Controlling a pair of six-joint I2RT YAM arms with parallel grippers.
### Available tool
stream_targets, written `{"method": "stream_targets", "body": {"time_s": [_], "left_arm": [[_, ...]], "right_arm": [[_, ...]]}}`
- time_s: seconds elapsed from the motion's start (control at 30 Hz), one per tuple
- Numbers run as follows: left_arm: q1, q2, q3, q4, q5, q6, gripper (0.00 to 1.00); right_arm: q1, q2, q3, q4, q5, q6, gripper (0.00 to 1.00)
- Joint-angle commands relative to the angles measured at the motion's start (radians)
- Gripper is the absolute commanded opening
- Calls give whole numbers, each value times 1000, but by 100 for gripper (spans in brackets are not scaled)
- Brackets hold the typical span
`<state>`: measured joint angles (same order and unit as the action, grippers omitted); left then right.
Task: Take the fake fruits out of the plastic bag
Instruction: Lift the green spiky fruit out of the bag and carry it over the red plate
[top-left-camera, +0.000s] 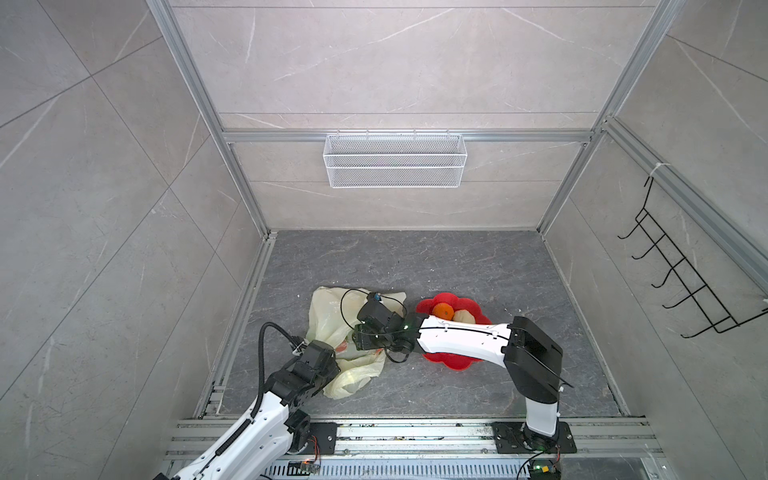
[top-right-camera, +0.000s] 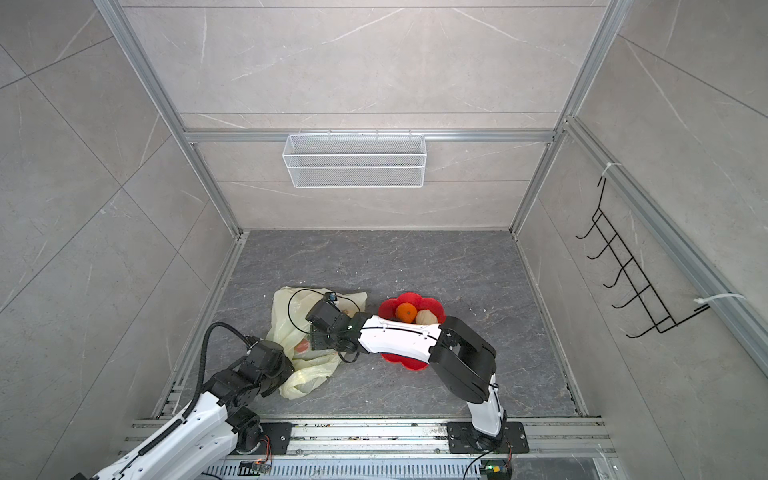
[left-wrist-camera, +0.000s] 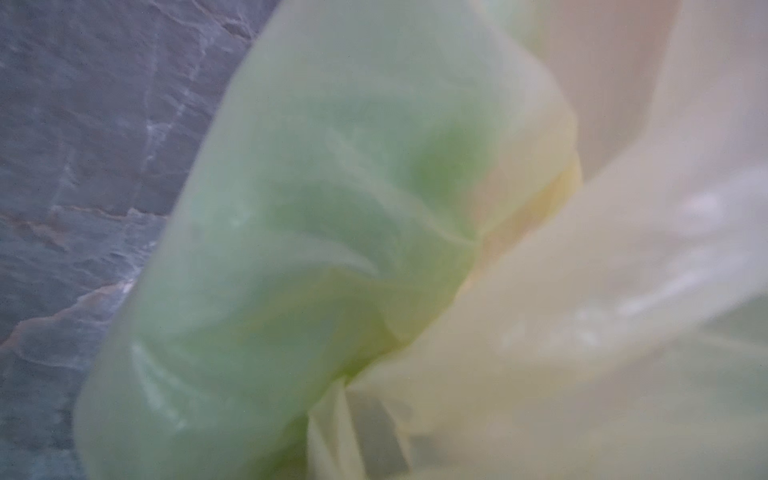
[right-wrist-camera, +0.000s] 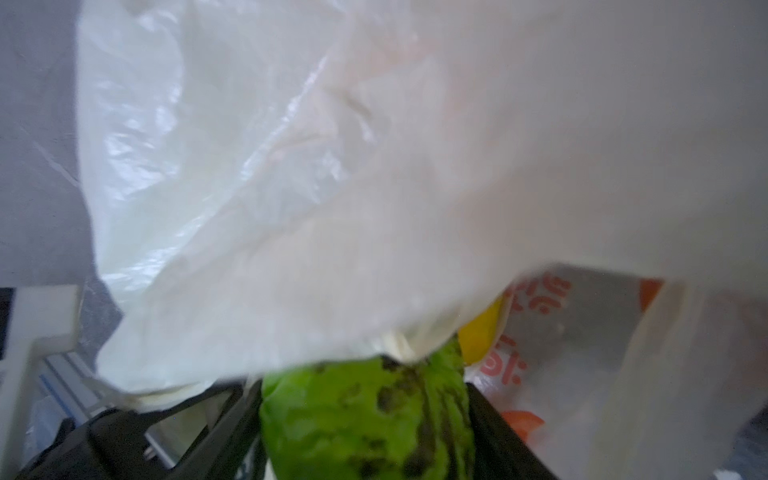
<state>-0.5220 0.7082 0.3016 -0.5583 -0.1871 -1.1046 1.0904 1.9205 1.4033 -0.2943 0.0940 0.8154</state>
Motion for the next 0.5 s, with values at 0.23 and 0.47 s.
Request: {"method": "stream_targets", "body": {"time_s": [0.23,0.47], "left_arm": [[-1,185,105,88,-93,92,10],[0,303,181,80,-130,123,11]], "right_arm": [[-52,-108,-75,42,-20,7,59],[-66,-180,-113,46,-23,-5,60]]}}
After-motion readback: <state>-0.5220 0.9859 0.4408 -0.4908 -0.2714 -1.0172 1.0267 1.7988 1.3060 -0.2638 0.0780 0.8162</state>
